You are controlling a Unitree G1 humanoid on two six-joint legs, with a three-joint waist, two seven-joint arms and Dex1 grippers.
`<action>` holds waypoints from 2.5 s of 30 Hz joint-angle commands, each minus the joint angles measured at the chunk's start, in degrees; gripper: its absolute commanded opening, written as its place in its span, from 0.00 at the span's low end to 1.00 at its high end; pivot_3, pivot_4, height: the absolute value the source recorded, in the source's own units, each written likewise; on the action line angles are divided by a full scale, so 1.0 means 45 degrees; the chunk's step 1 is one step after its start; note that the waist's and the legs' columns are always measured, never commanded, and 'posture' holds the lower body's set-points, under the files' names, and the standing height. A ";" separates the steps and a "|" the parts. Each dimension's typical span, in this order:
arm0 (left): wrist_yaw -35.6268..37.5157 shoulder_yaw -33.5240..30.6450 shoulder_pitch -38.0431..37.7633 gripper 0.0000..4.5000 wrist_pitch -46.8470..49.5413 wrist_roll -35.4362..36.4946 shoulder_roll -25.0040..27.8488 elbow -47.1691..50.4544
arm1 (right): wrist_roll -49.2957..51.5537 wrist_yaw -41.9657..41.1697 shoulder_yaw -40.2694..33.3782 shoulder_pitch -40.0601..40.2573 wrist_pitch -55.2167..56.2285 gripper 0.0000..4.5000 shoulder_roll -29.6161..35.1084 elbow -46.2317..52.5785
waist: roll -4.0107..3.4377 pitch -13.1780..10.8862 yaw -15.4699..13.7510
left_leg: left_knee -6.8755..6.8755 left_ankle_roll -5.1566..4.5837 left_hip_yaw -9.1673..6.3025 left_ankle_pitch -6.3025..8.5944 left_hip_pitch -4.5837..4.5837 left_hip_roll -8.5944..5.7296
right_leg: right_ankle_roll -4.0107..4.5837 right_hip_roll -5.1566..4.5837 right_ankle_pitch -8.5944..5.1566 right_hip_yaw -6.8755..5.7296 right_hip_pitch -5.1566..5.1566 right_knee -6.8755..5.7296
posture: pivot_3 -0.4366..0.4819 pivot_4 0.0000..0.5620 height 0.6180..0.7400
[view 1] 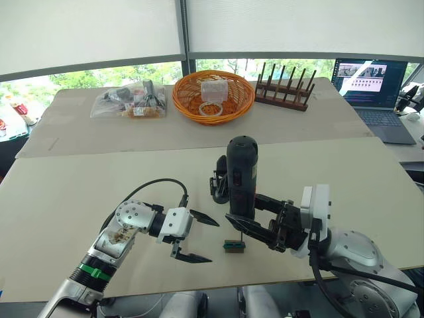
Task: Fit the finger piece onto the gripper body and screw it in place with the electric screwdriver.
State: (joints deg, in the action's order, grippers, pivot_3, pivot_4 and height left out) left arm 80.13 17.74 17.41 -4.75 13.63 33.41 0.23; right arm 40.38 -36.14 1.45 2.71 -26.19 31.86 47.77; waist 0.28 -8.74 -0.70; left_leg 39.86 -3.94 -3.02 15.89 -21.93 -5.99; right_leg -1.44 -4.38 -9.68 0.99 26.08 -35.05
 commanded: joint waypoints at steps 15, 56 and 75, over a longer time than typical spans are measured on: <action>-0.0150 -0.0038 0.0049 1.00 0.0071 0.0204 -0.0022 0.0450 | -0.0261 -0.0311 -0.0051 -0.0240 0.0488 0.43 -0.0016 0.0653 | 0.0000 0.0000 -0.0001 | 0.0000 0.0000 0.0000 0.0000 0.0000 0.0000 | 0.0000 0.0000 0.0000 0.0000 0.0000 0.0000 | 0.48 0.27 1.00; -0.0344 -0.0036 0.0120 1.00 -0.0077 0.0076 -0.0106 0.0268 | -0.1017 -0.0577 0.0101 -0.0012 0.0795 0.43 -0.0345 0.0417 | 0.0001 0.0000 -0.0002 | 0.0000 0.0006 0.0000 -0.0004 0.0000 0.0000 | 0.0000 0.0000 0.0000 0.0000 0.0001 -0.0001 | 0.48 0.27 1.00; -0.0458 0.0034 0.0342 1.00 0.0291 0.0129 -0.0194 0.0431 | -0.0961 -0.0617 -0.0151 -0.0431 0.0789 0.43 -0.0212 0.0215 | 0.0001 0.0000 -0.0005 | 0.0001 0.0009 -0.0001 -0.0005 0.0001 0.0000 | 0.0000 0.0001 0.0000 -0.0001 0.0001 -0.0001 | 0.48 0.27 1.00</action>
State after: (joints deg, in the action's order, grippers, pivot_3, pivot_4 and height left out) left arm 78.22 17.83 18.08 -3.46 13.63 32.83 0.55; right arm 35.06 -38.70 2.34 1.42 -25.20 30.97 46.71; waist 0.29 -8.74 -0.72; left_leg 39.87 -3.90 -3.02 15.87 -21.92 -5.99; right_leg -1.44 -4.38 -9.68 0.98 26.08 -35.05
